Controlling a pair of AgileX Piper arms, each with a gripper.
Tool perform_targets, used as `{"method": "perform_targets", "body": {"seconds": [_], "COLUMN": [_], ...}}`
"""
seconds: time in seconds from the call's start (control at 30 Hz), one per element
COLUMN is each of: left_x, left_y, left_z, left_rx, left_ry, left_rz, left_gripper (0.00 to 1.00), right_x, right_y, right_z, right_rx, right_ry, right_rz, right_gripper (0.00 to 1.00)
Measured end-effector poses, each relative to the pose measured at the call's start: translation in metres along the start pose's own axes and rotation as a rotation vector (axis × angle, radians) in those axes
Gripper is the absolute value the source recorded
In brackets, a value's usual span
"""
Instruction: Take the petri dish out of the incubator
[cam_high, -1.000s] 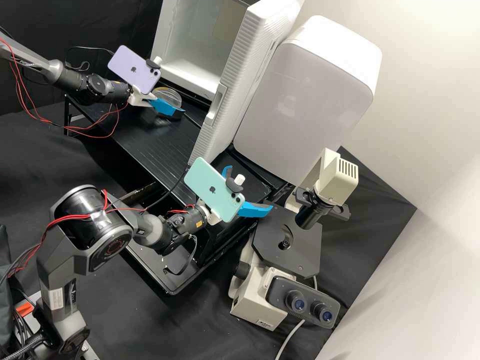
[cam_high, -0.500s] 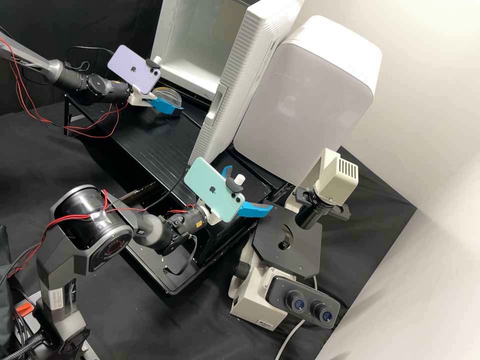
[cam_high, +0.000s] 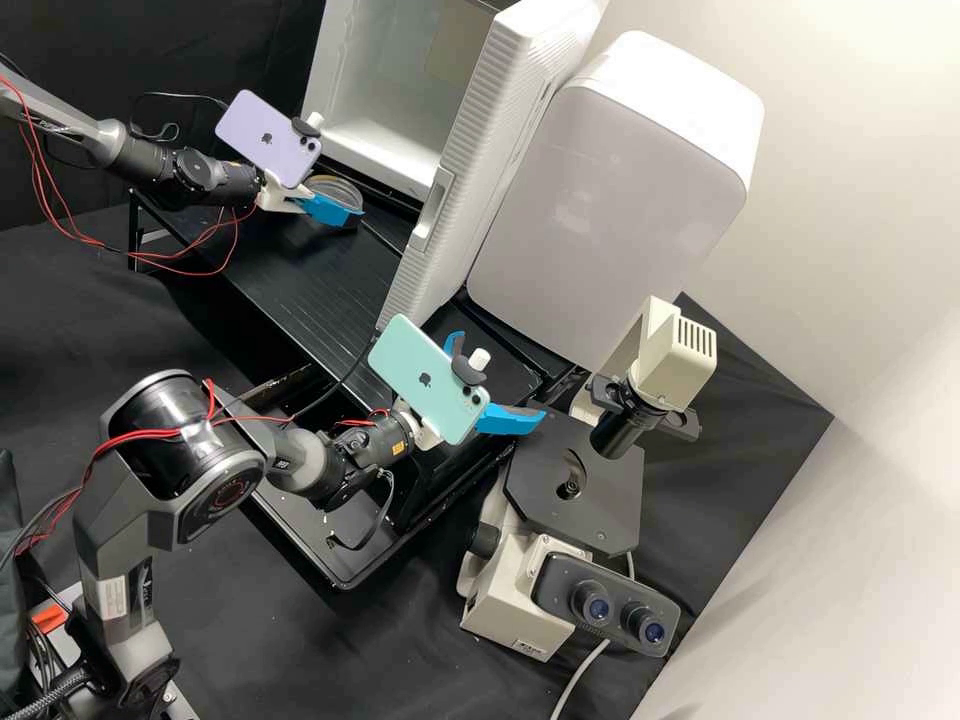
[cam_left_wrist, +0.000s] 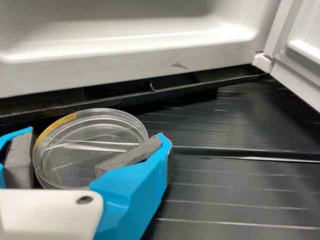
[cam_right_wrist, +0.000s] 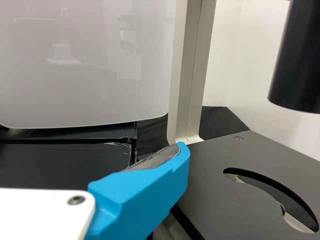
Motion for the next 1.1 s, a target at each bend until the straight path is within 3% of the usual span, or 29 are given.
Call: {"method": "perform_targets", "body": {"seconds": [0.53, 0.97, 1.1], "left_x": [0.0, -0.012, -0.018], "left_y": [0.0, -0.001, -0.001], "left_z": [0.0, -0.006, -0.008], "left_rx": [0.0, 0.022, 0.008], "left_ry": [0.0, -0.008, -0.008], "left_rz": [0.0, 0.001, 0.0], "left_gripper": [0.0, 0.0, 0.0], "right_x": [0.0, 0.0, 0.0], "right_y": [0.0, 0.0, 0.0], "right_z": [0.0, 0.0, 0.0], "right_rx": [0.0, 0.0, 0.0], "right_ry": [0.0, 0.0, 0.0], "right_rz": [0.0, 0.0, 0.0], "right_gripper": [1.0, 1.0, 1.0]}}
